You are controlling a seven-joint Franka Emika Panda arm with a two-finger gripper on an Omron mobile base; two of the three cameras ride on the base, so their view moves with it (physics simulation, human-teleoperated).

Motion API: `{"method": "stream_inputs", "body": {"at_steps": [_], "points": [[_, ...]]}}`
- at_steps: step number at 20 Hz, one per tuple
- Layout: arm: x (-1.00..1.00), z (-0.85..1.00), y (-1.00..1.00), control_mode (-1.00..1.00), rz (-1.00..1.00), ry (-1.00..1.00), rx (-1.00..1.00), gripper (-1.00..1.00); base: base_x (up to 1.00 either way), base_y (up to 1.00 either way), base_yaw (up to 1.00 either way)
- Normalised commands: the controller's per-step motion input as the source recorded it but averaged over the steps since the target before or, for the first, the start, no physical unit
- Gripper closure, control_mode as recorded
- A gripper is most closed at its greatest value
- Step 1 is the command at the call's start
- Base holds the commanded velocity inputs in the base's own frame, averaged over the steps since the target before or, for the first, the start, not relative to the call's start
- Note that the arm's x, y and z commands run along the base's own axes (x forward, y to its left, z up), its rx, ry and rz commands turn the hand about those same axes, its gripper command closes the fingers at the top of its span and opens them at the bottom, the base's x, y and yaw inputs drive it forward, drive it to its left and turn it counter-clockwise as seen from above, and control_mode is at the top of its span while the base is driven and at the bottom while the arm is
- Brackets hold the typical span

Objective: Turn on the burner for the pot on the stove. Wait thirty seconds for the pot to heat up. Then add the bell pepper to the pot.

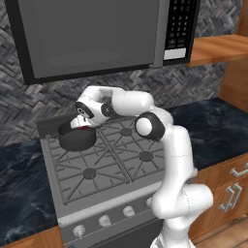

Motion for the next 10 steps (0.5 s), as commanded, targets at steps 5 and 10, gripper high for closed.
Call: {"method": "stream_inputs", "body": {"at_steps": [5, 10], "points": [[0.24, -0.04, 0.37, -1.00, 0.00, 0.00, 0.00, 1.00, 0.00, 0.00, 0.00], [0.16, -0.29, 0.38, -1.00, 0.00, 0.00, 0.00, 1.00, 0.00, 0.00, 0.00]]}}
